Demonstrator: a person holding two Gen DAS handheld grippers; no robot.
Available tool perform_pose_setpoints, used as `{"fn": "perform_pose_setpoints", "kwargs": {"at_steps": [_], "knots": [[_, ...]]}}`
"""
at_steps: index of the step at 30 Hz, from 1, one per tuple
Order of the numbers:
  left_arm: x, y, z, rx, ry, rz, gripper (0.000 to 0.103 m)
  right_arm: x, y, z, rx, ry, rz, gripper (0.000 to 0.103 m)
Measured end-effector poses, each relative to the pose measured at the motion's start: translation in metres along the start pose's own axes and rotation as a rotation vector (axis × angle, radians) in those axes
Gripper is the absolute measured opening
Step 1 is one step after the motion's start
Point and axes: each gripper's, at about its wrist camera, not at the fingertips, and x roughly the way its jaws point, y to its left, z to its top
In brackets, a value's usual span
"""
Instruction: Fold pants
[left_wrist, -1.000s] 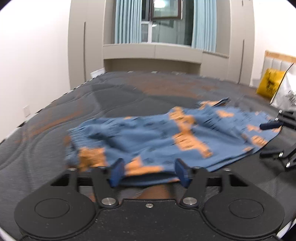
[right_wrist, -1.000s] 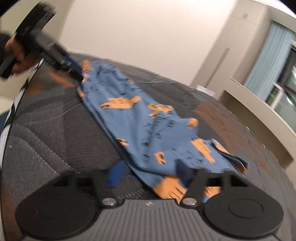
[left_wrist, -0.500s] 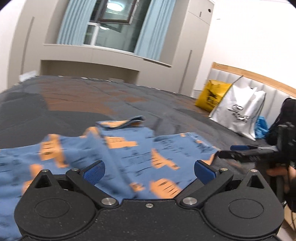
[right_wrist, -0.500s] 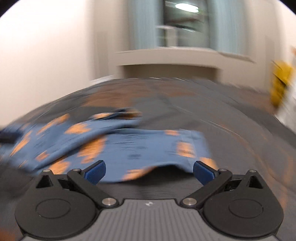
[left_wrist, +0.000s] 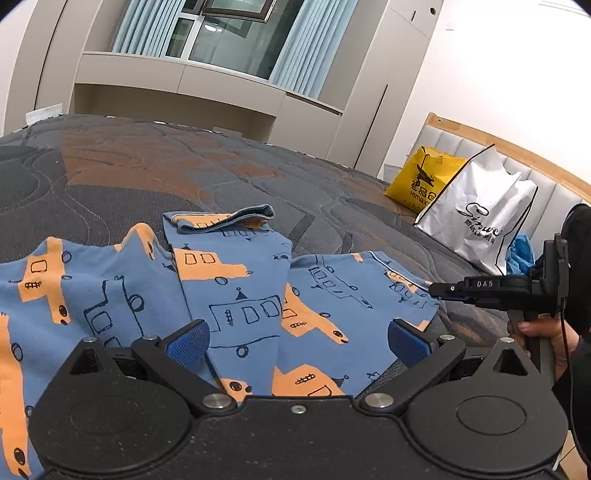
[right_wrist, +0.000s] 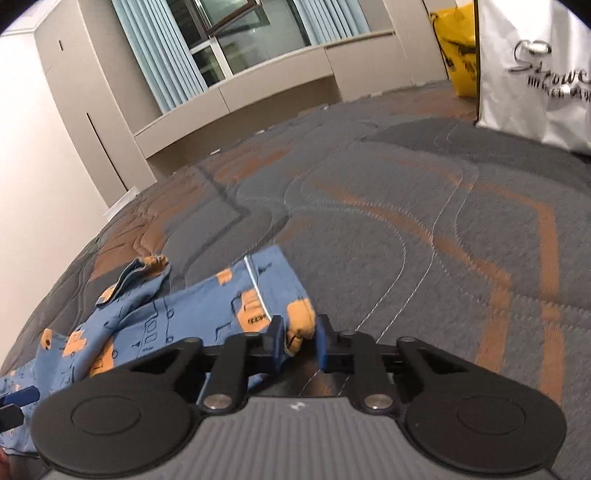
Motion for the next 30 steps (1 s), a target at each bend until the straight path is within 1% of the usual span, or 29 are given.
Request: {"fn": "perform_pose_setpoints", "kwargs": {"at_steps": [3, 4, 5, 6, 7, 8, 10, 12, 13, 14, 15, 16, 17, 19, 22, 24, 25, 27, 28, 29, 30], "knots": [[0.001, 0.007, -0.001, -0.029, 0.002, -0.017, 0.102, 0.003, 0.016, -0.004, -0.149, 0.008, -0.077, 0.019], [0.002, 0.01, -0.002, -0.044, 0.009, -0.022, 0.102, 0.005, 0.021, -0.006, -0.191, 0.016, -0.097, 0.022], [0.003, 0.013, -0.002, -0.059, 0.015, -0.025, 0.102, 0.007, 0.027, -0.005, -0.228, 0.028, -0.116, 0.035], [0.003, 0.017, -0.003, -0.076, 0.018, -0.029, 0.102, 0.007, 0.035, -0.004, -0.285, 0.034, -0.142, 0.043], [0.003, 0.021, -0.003, -0.095, 0.019, -0.034, 0.102, 0.007, 0.044, -0.002, -0.336, 0.025, -0.167, 0.058], [0.003, 0.025, -0.003, -0.121, 0.021, -0.039, 0.102, 0.007, 0.055, 0.002, -0.38, 0.004, -0.172, 0.064], [0.002, 0.034, -0.002, -0.172, 0.027, -0.044, 0.101, 0.008, 0.078, 0.016, -0.416, -0.013, -0.075, 0.065], [-0.001, 0.044, -0.001, -0.228, 0.018, -0.054, 0.094, 0.019, 0.105, 0.029, -0.449, -0.009, 0.017, 0.064], [-0.003, 0.05, -0.001, -0.263, 0.013, -0.063, 0.093, 0.027, 0.12, 0.033, -0.48, -0.002, 0.06, 0.064], [-0.004, 0.054, -0.002, -0.287, 0.009, -0.069, 0.089, 0.039, 0.137, 0.039, -0.502, 0.021, 0.115, 0.061], [-0.006, 0.058, -0.002, -0.309, 0.002, -0.072, 0.086, 0.054, 0.151, 0.046, -0.489, 0.065, 0.183, 0.06], [-0.007, 0.062, -0.003, -0.326, -0.004, -0.073, 0.085, 0.069, 0.162, 0.052, -0.445, 0.105, 0.241, 0.057], [-0.008, 0.065, -0.003, -0.342, -0.009, -0.077, 0.084, 0.081, 0.17, 0.057, -0.397, 0.134, 0.285, 0.053], [-0.009, 0.069, -0.002, -0.362, -0.015, -0.083, 0.082, 0.109, 0.189, 0.063, -0.296, 0.194, 0.362, 0.048], [-0.008, 0.068, -0.002, -0.357, -0.014, -0.082, 0.08, 0.14, 0.21, 0.059, -0.169, 0.273, 0.409, 0.048], [-0.006, 0.066, -0.001, -0.343, -0.01, -0.077, 0.079, 0.159, 0.219, 0.055, -0.066, 0.335, 0.412, 0.049], [-0.006, 0.065, -0.001, -0.336, -0.007, -0.075, 0.078, 0.165, 0.221, 0.053, -0.032, 0.352, 0.408, 0.049], [-0.004, 0.063, -0.002, -0.328, -0.002, -0.073, 0.073, 0.176, 0.228, 0.049, 0.001, 0.352, 0.352, 0.048], [-0.004, 0.063, -0.002, -0.326, 0.001, -0.075, 0.071, 0.179, 0.23, 0.047, 0.013, 0.338, 0.326, 0.042], [-0.003, 0.063, -0.005, -0.326, 0.004, -0.077, 0.065, 0.181, 0.23, 0.046, 0.033, 0.319, 0.31, 0.034], [-0.002, 0.063, -0.005, -0.326, 0.008, -0.077, 0.058, 0.184, 0.227, 0.046, 0.052, 0.309, 0.293, 0.029]]}}
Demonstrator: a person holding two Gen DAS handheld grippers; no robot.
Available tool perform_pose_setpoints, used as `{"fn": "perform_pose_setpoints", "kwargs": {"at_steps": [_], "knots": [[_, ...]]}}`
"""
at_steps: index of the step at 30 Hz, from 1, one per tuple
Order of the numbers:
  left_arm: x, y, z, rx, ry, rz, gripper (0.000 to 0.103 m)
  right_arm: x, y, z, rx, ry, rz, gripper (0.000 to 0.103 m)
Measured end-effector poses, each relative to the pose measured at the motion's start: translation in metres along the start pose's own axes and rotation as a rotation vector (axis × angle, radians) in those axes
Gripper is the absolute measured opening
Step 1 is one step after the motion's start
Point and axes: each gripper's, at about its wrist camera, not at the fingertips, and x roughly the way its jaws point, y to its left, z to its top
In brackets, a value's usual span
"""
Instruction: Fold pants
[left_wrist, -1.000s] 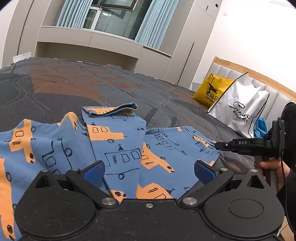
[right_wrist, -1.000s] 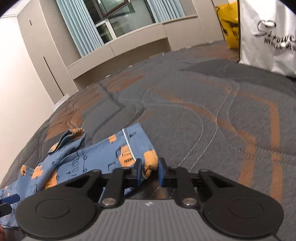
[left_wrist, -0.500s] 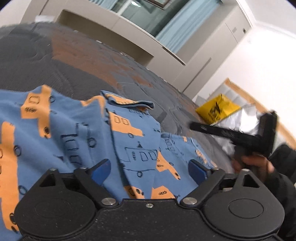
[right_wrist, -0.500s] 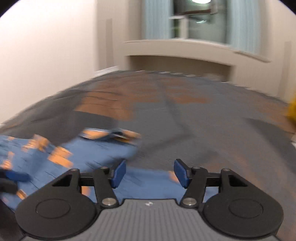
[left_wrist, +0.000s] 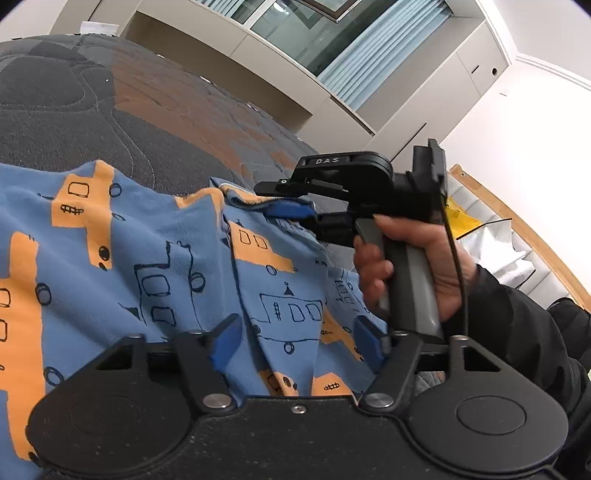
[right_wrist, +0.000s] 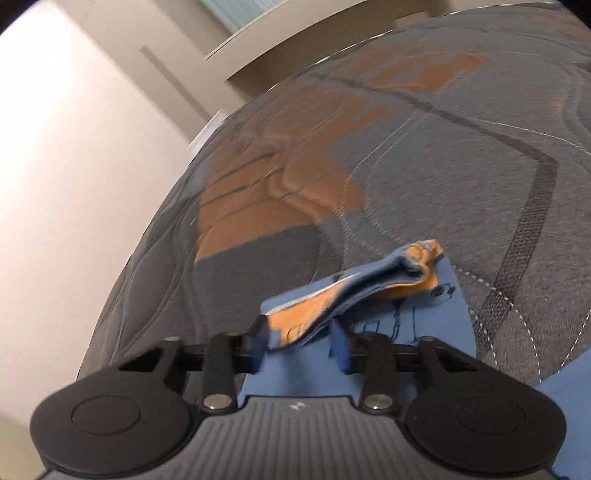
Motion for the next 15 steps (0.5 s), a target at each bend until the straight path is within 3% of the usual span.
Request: {"fn": "perform_pose_setpoints", "kwargs": {"at_steps": [2, 5, 8, 11, 15], "knots": [[0.003, 0.001, 0.0, -0.001, 0.01, 0.0, 0.047, 0.0, -0.007, 0.001, 0.04, -0.023, -0.025, 0.014], [0.006, 0.001, -0.004, 0.007, 0.025, -0.003, 0.028, -0.001, -0.016, 0.002, 0.08, -0.054, -0.026, 0.005], [0.008, 0.001, -0.005, 0.02, 0.03, -0.001, 0.006, -0.011, -0.019, 0.002, 0.06, -0.079, -0.015, 0.004], [0.009, -0.001, -0.006, 0.038, 0.033, 0.001, 0.0, -0.034, -0.02, 0.002, 0.026, -0.108, 0.013, 0.004], [0.009, -0.017, -0.006, 0.106, 0.034, -0.008, 0.0, -0.093, -0.028, 0.003, -0.037, -0.158, 0.047, 0.004]]}}
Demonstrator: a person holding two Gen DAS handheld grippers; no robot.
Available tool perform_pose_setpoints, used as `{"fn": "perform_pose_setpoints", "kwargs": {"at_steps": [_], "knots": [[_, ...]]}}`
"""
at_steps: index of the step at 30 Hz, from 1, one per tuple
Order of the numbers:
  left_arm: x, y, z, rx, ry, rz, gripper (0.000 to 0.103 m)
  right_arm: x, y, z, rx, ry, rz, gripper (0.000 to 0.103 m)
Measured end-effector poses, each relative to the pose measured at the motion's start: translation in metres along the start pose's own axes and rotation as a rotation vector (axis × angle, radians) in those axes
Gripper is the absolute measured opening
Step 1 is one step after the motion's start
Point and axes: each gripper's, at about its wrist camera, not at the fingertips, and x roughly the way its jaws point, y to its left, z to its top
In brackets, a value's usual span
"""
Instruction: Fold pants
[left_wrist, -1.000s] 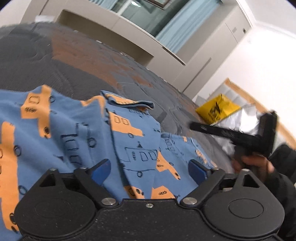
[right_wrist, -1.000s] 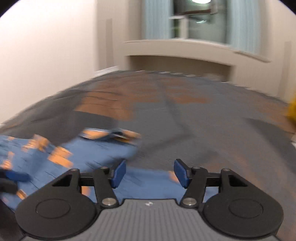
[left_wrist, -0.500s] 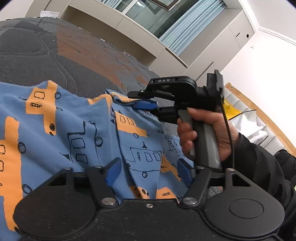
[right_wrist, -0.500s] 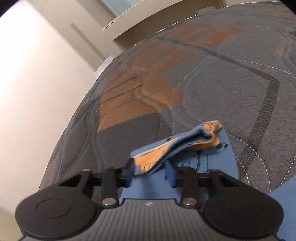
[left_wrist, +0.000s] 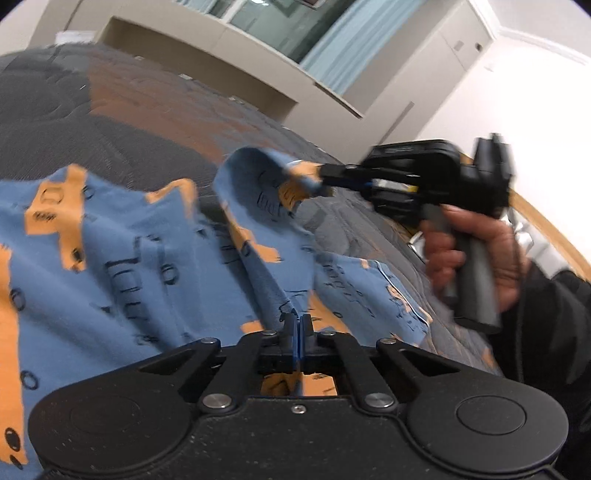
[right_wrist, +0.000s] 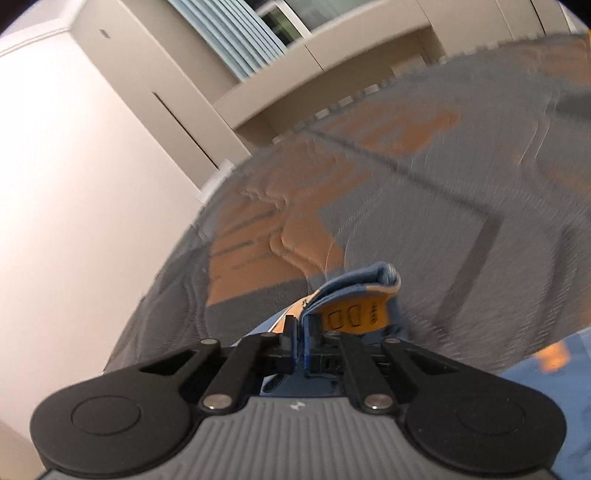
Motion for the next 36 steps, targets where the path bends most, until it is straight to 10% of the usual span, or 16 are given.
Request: {"fn": "perform_pose_setpoints", "kwargs": {"at_steps": [9, 19, 28, 36], "knots": [[0.009, -0.059, -0.01, 0.302, 0.017, 0.049, 0.0, -0.122, -0.05, 0.012, -0.125, -0.026, -0.14, 0.004], [0.023, -0.08, -0.031, 0.491, 0.107, 0.161, 0.0, -0.136, -0.117, -0.023, -0.202, 0.02, -0.334, 0.012], [0.024, -0.084, -0.035, 0.485, 0.11, 0.181, 0.0, -0.168, -0.138, -0.065, -0.089, 0.018, -0.095, 0.05], [0.023, -0.083, -0.034, 0.461, 0.101, 0.181, 0.0, -0.157, -0.148, -0.08, 0.066, 0.065, 0.055, 0.049]]}}
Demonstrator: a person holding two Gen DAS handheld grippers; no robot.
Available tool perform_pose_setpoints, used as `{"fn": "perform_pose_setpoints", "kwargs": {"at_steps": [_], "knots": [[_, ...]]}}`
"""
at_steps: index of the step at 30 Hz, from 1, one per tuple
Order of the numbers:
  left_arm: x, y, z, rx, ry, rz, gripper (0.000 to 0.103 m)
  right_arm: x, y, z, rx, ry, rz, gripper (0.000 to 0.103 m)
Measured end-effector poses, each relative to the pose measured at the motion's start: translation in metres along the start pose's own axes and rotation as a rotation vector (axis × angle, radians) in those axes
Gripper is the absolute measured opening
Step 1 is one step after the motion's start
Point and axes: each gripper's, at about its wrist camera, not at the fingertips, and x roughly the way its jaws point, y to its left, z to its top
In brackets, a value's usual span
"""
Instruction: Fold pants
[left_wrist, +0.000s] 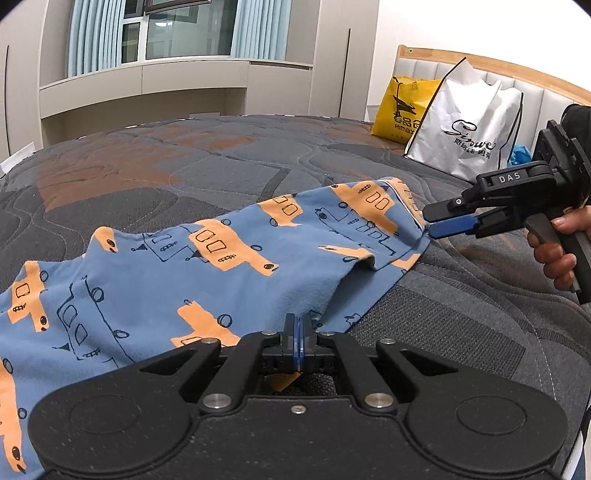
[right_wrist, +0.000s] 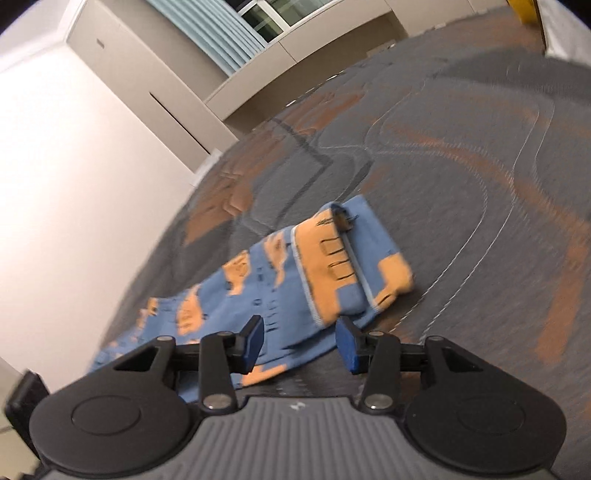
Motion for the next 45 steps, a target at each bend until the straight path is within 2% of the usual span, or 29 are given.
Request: {"fn": "perform_pose_setpoints", "kwargs": {"at_steps": [2, 4, 9, 13, 14, 16, 17, 19, 23, 28, 30, 33, 36, 38, 41, 45], "knots": [[0.0, 0.0, 0.0, -0.006, -0.002, -0.002, 0.0, 0.004, -0.003, -0.001, 0.025, 0.006, -0.002, 0.048], [0.0, 0.001, 0.0, -0.016, -0.006, -0.003, 0.0, 0.009, -0.006, 0.0, 0.057, -0.001, -0.034, 0.043], [-0.001, 0.002, -0.001, -0.023, -0.01, -0.006, 0.0, 0.01, -0.017, 0.003, 0.152, -0.084, -0.037, 0.044], [-0.003, 0.002, -0.001, -0.03, -0.017, -0.009, 0.0, 0.011, -0.027, 0.004, 0.236, -0.135, -0.008, 0.044], [-0.004, 0.002, -0.001, -0.033, -0.019, -0.01, 0.0, 0.01, -0.028, 0.005, 0.244, -0.149, -0.007, 0.033], [-0.004, 0.003, -0.001, -0.037, -0.024, -0.01, 0.0, 0.008, -0.026, 0.01, 0.241, -0.176, -0.016, 0.019], [-0.005, 0.003, -0.001, -0.04, -0.027, -0.008, 0.0, 0.007, -0.024, 0.013, 0.233, -0.192, -0.02, 0.013], [-0.005, 0.003, 0.0, -0.048, -0.032, -0.002, 0.0, 0.006, -0.013, 0.024, 0.193, -0.221, -0.032, 0.008], [-0.006, 0.004, 0.002, -0.068, -0.042, 0.008, 0.0, 0.014, 0.02, 0.058, 0.076, -0.246, -0.054, 0.007], [-0.008, 0.005, 0.005, -0.081, -0.052, 0.008, 0.0, 0.015, 0.077, 0.095, -0.097, -0.295, -0.007, 0.007], [-0.01, 0.004, 0.005, -0.078, -0.056, 0.001, 0.0, 0.007, 0.093, 0.093, -0.166, -0.322, -0.01, 0.007], [-0.01, 0.003, 0.003, -0.065, -0.048, -0.007, 0.0, -0.007, 0.089, 0.075, -0.213, -0.323, -0.085, 0.007], [-0.009, 0.002, 0.0, -0.053, -0.034, -0.017, 0.0, -0.014, 0.055, 0.052, -0.156, -0.273, -0.192, 0.007], [-0.007, 0.0, -0.002, -0.038, -0.024, -0.016, 0.0, -0.017, 0.03, 0.036, -0.1, -0.228, -0.233, 0.007], [-0.004, -0.001, -0.003, -0.032, -0.01, -0.009, 0.0, -0.013, 0.006, 0.017, -0.033, -0.179, -0.253, 0.007], [-0.006, -0.002, -0.002, -0.024, -0.008, -0.004, 0.0, -0.001, 0.003, 0.01, -0.052, -0.146, -0.281, 0.007]]}}
